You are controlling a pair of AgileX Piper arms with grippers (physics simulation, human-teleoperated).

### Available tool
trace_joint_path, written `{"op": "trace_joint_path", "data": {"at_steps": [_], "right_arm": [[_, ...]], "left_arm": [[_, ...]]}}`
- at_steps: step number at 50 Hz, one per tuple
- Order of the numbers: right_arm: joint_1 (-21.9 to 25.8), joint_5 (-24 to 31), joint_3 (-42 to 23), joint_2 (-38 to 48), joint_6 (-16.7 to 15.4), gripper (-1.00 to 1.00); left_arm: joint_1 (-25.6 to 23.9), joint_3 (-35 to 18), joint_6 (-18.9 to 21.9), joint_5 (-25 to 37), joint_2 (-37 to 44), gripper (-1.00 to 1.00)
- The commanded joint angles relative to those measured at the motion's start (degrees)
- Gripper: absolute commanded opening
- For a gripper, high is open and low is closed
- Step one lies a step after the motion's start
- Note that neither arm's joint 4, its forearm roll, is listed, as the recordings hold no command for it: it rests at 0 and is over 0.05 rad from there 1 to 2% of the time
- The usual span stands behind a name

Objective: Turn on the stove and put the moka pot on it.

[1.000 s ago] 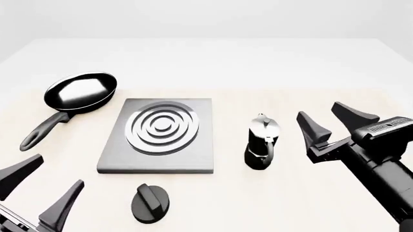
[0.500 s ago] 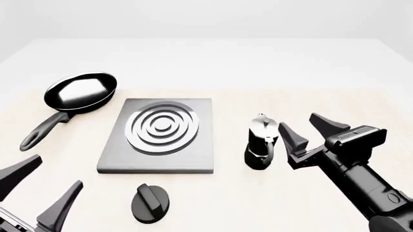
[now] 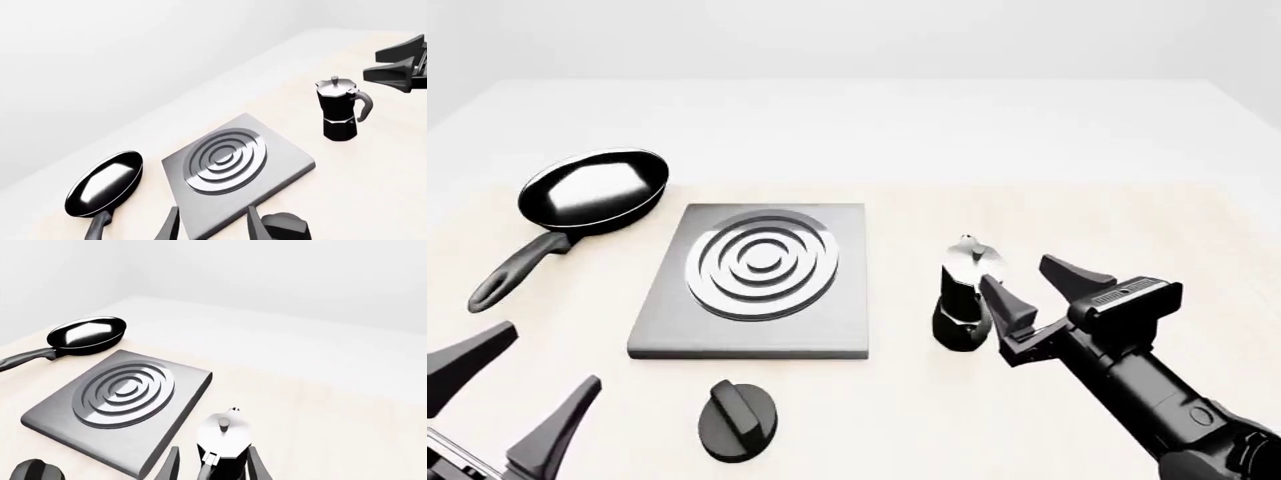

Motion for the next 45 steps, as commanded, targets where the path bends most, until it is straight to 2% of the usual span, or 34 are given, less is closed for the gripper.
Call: {"op": "trace_joint_path", "data": {"at_steps": [1, 10, 13, 21, 45], "right_arm": [[0.7, -1.7, 0.4, 1.9, 0.9, 1.00], [0.1, -3.6, 1.1, 3.4, 1.0, 1.00], [0.0, -6.7, 1.3, 6.8, 1.5, 1.00], [0.1, -9.5, 0.9, 10.7, 2.0, 1.00], [-0.2, -12.8, -0.2, 16.5, 3.1, 1.00]], "left_arm": [[-0.2, 0.4, 0.2, -0.4, 0.3, 1.00], [-0.2, 0.3, 0.3, -0.3, 0.4, 1.00], [-0.2, 0.3, 0.3, -0.1, 0.2, 1.00], [-0.5, 0.7, 0.2, -0.6, 0.7, 1.00], [-0.6, 0.5, 0.3, -0.4, 0.4, 1.00]]}}
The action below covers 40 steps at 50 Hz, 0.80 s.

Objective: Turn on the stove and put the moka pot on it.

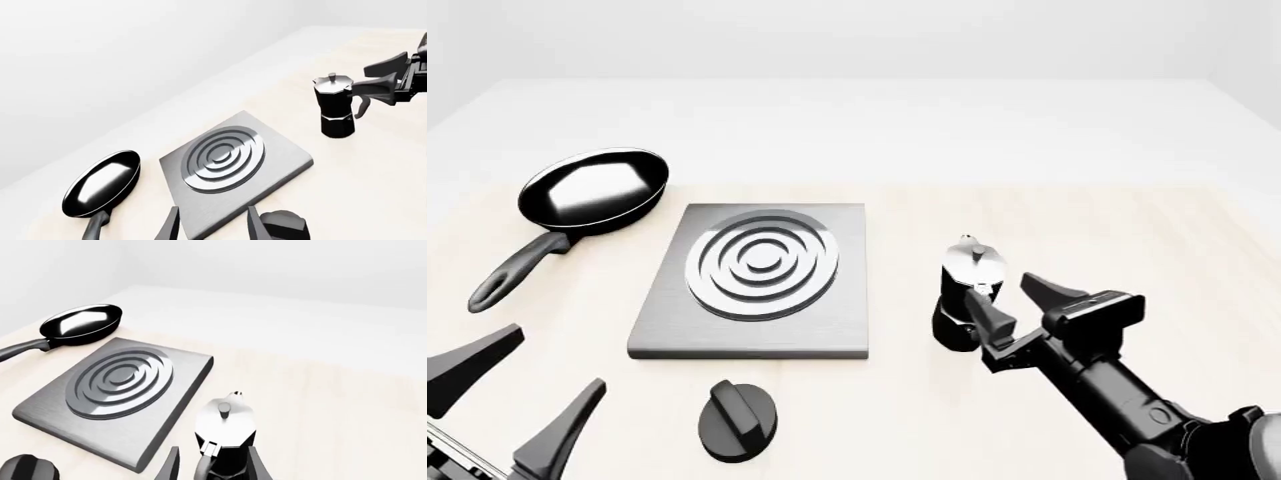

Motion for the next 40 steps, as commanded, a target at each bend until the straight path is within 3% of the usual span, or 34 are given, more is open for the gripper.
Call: {"op": "trace_joint_path", "data": {"at_steps": [1, 40], "right_arm": [[-0.1, -1.8, -0.5, 3.0, 0.5, 1.00], [0.5, -6.0, -2.9, 11.7, 1.8, 1.00]], "left_arm": [[-0.1, 0.0, 0.0, -0.1, 0.1, 1.00], [-0.2, 0.3, 0.0, -0.6, 0.7, 1.00]]}}
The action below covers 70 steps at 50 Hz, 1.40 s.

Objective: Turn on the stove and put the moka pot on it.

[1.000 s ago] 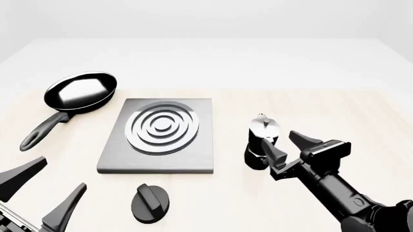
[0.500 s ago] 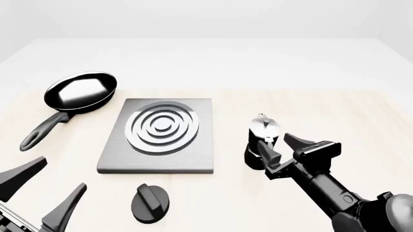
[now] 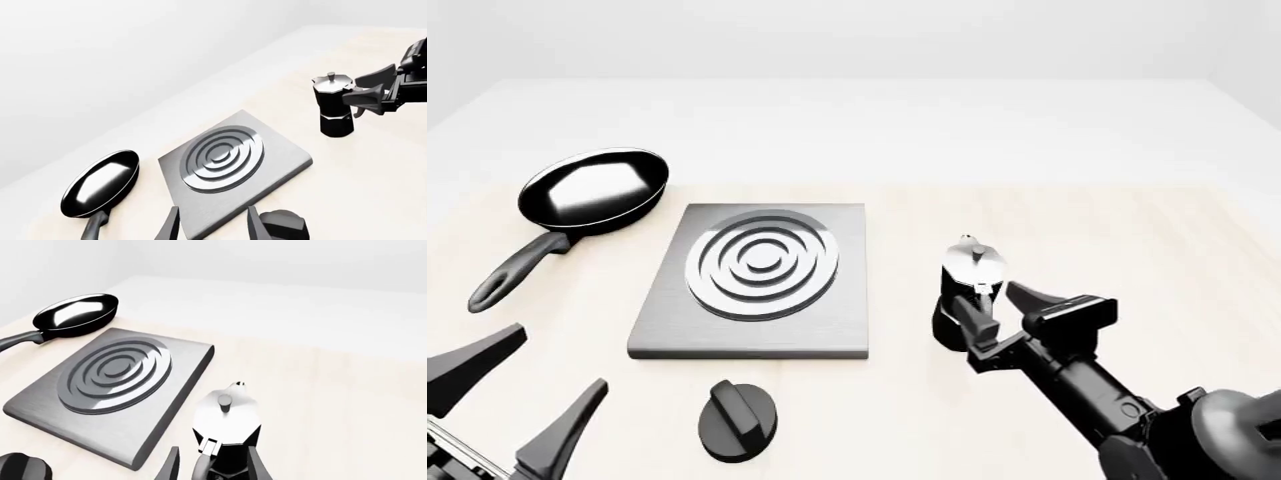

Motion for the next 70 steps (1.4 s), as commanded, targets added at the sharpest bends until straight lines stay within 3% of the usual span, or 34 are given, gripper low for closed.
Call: {"op": "trace_joint_path", "data": {"at_steps": [1, 34, 35, 52, 70], "right_arm": [[0.2, -1.0, -0.8, 2.5, 0.4, 1.00], [0.2, -0.8, -2.1, 4.2, 0.6, 1.00], [0.2, -0.8, -2.2, 4.2, 0.6, -1.00], [-0.8, -0.7, -0.9, 1.4, -0.7, -1.00], [-0.5, 0.3, -0.9, -0.8, -4.9, -1.00]], "left_arm": [[0.0, 0.3, 0.0, -0.4, 0.2, 1.00], [0.1, 1.3, -0.1, -2.1, 1.0, 1.00], [0.1, 0.7, 0.0, -1.4, 0.8, 1.00], [0.3, 0.5, -0.1, -1.1, 0.7, 1.00], [0.3, 0.6, 0.0, -1.0, 0.6, 1.00]]}}
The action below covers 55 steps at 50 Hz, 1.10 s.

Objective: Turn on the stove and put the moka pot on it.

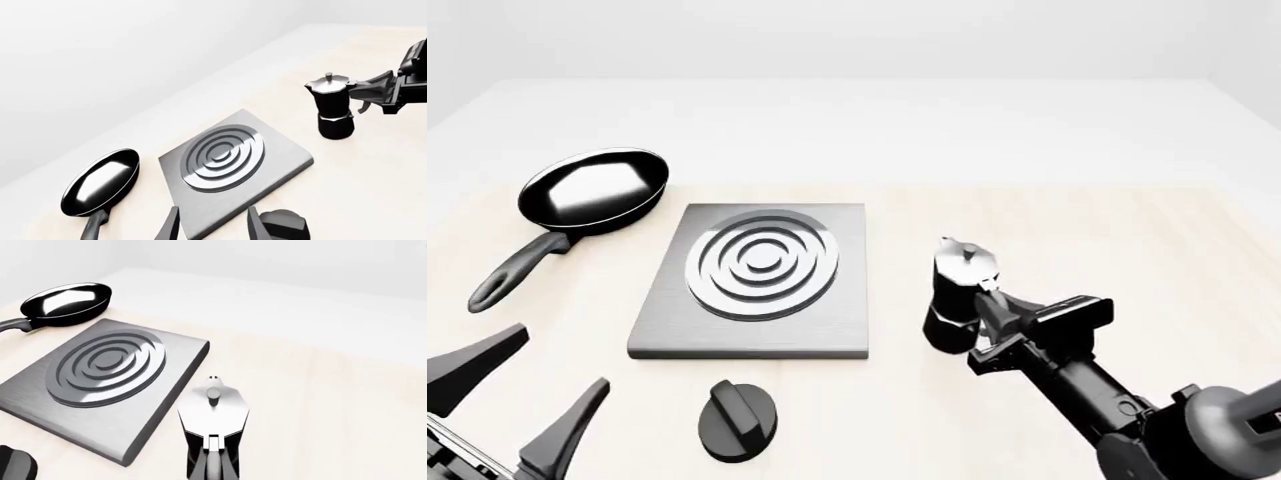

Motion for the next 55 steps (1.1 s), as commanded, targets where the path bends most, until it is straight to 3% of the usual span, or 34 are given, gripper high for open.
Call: {"op": "trace_joint_path", "data": {"at_steps": [1, 12, 34, 40, 55], "right_arm": [[0.1, 0.5, -0.5, -2.3, -1.8, -1.00], [0.1, 2.4, -0.9, -5.0, -2.8, -1.00], [2.9, 15.0, -10.4, -15.4, -5.2, -1.00], [3.5, 14.3, -12.3, -15.1, -5.2, -1.00], [8.9, 15.3, -25.6, -7.3, -2.9, -1.00]], "left_arm": [[0.1, -0.2, 0.1, 0.3, -0.1, 1.00], [0.1, -0.2, 0.0, 0.2, 0.0, 1.00], [0.4, 0.0, -0.4, -0.8, 0.8, 1.00], [0.4, -0.5, -0.4, -0.2, 0.8, 1.00], [1.1, -1.6, -1.0, 1.0, 0.1, 1.00]]}}
